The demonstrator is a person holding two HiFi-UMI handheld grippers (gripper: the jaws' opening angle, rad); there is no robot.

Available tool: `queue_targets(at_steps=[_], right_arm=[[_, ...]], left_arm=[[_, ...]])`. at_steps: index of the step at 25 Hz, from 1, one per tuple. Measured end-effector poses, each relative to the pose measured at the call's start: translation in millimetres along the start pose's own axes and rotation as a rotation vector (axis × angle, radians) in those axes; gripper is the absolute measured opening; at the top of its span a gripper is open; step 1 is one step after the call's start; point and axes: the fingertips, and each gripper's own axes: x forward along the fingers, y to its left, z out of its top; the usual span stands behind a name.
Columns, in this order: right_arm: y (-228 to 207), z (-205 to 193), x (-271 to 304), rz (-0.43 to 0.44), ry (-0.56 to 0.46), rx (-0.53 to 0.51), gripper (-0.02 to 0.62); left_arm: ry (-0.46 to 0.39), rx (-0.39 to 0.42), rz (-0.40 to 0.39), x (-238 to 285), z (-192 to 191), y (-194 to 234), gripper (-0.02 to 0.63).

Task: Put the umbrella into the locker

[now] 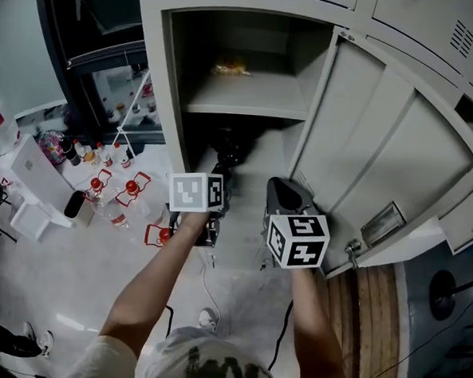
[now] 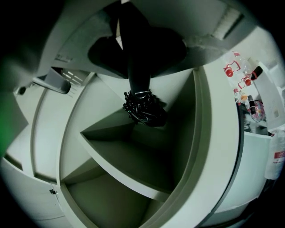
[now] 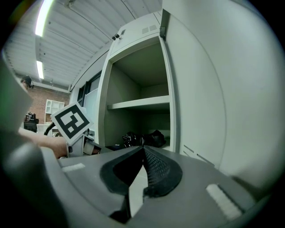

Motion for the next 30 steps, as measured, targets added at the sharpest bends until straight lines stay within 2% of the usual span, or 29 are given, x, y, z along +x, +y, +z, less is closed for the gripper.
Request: queue_targets(at_steps=[4,8,13,17,19,24,30], right_arm=[[5,-3,0,0.007,0.012,-0.009,-0.002],[12,-4,2,0.020,0.022,-0.020,-0.002],[21,-6,2,0.035,0.027,-0.024,-0.002],[28,-6,-1,0.048,0.023,-0.013,-0.002],[30,-5,-3,0.052,0.012,0.005,-0.002],[36,-6,-8,0.067,0.007,0.036,-0.002],[45,-9,-16,0.086,0.004,0.045,-0.002]], left_arm=[[-0.006,-0.044,-0.017,-2,-10,7,0.156],[-0.028,-0.024,-0.007,-5,-10,10,0.158],[-0.089,-0.042,-0.002,-19,-10,18,0.160],[-0.162,-0.072,-0.028,-38,-5,16,0.173],[-0.179,-0.085,-0.043,-46,-7,14,0.202],[-0.205,-0.080,-0.040,-63,-23,13,0.202],[-0.257,-0.170,-0.076,-75,-43,10,0.202]])
